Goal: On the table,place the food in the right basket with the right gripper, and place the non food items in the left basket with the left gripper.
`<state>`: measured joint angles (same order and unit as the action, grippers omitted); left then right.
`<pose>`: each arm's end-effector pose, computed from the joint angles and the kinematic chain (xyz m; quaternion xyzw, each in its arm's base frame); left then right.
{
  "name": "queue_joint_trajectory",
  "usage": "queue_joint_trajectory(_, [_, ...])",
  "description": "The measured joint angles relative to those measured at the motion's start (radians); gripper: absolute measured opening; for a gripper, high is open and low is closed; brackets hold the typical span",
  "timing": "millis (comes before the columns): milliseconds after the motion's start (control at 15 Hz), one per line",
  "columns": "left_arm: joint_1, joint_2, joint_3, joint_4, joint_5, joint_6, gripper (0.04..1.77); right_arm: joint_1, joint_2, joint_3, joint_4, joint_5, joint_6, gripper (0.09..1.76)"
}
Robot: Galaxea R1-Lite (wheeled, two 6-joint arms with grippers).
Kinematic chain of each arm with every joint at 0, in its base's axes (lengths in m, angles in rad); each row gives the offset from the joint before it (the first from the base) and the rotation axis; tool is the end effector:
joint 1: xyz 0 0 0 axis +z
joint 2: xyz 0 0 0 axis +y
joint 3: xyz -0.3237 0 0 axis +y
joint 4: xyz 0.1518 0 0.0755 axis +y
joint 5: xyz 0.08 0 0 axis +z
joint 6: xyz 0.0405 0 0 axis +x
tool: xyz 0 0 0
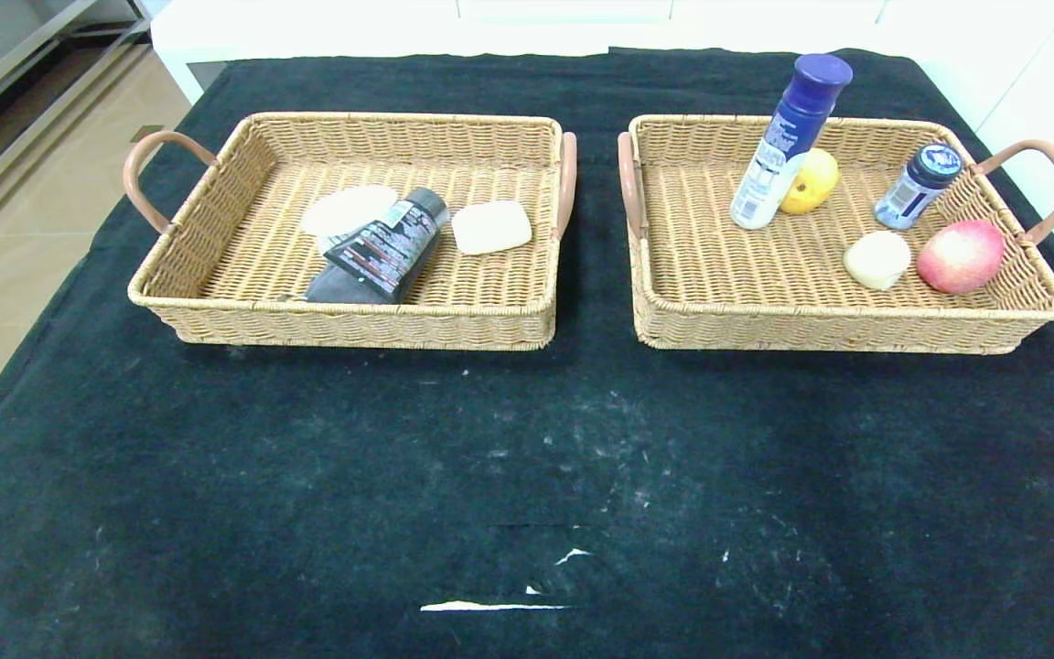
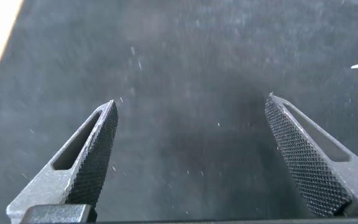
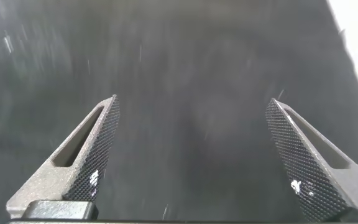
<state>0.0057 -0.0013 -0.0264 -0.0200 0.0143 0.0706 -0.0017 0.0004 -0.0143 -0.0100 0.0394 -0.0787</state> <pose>-0.0537 0.0003 0.0850 0.0352 -0.0235 0.0108 0.9990 -0.0525 0.0017 0.0806 -0.0396 -0.0127 0.0184 0.9990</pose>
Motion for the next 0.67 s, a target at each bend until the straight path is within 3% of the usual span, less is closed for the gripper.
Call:
queue_joint_trajectory(333, [0.000,0.000,0.023,0.020,-0.001,-0.069,1.72,0.000,0.000,0.014,0.005,-0.004,0.014,1.71])
queue_joint_trajectory(667, [0.000,0.000,0.026,0.017,0.002,-0.070,1.72,0.000,0.000,0.014,0.006,-0.004,0.015,1.71])
